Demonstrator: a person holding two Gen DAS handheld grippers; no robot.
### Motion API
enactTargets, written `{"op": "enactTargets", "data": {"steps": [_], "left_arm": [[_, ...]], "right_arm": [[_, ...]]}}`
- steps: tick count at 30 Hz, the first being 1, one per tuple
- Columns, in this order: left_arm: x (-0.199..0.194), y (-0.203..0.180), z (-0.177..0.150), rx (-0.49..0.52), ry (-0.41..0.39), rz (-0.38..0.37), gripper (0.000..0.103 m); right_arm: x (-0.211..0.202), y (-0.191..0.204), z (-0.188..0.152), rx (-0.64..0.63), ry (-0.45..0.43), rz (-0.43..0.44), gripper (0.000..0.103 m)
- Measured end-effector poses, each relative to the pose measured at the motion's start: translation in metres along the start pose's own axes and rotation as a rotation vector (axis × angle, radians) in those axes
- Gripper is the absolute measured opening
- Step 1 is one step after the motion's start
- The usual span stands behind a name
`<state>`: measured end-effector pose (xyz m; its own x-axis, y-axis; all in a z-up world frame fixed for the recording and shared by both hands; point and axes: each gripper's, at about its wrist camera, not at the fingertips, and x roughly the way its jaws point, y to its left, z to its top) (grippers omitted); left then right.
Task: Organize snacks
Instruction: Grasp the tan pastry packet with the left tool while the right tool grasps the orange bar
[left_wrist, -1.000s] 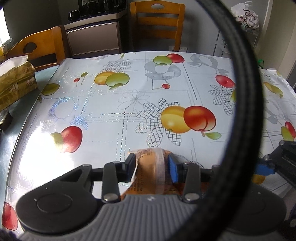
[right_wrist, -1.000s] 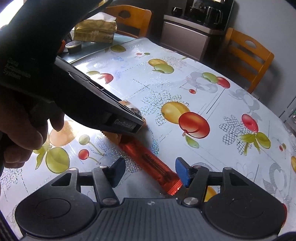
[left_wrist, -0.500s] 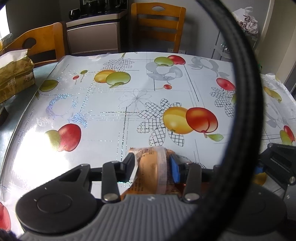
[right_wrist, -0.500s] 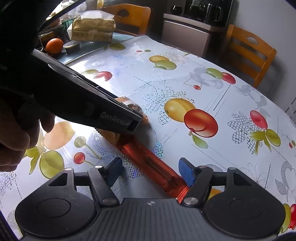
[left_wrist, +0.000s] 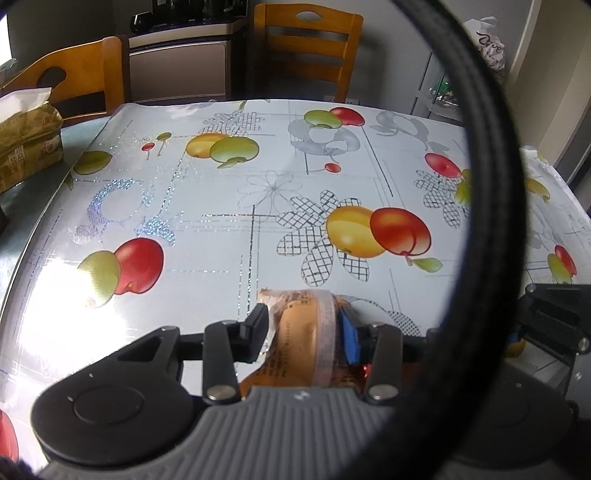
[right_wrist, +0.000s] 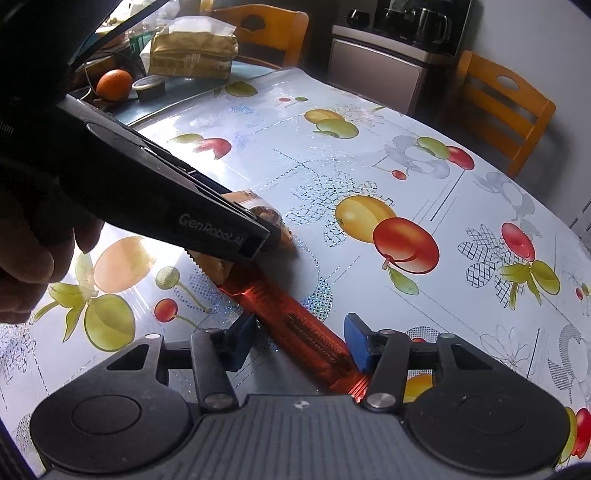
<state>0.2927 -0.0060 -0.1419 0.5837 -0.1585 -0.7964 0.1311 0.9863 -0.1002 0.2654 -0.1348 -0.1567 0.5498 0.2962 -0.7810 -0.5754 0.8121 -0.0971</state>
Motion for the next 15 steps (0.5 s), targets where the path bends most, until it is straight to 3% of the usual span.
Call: {"op": "enactTargets", "data": {"steps": [6, 11, 15], "left_arm": [[-0.005, 0.007, -0.006, -0.005, 0.002, -0.002, 0.04], [-0.009, 0.011, -0.009, -0.012, 0.008, 0.003, 0.037], [-0.013, 0.014, -0.012, -0.024, 0.009, -0.002, 0.036]], "right_arm": [[-0.003, 0.004, -0.001, -0.025, 0.017, -0.006, 0.047], [-0.006, 0.01, -0.001, -0.028, 0.029, -0.011, 0.034], [-0.008, 0.016, -0.001, -0.03, 0.044, -0.004, 0.03]]}}
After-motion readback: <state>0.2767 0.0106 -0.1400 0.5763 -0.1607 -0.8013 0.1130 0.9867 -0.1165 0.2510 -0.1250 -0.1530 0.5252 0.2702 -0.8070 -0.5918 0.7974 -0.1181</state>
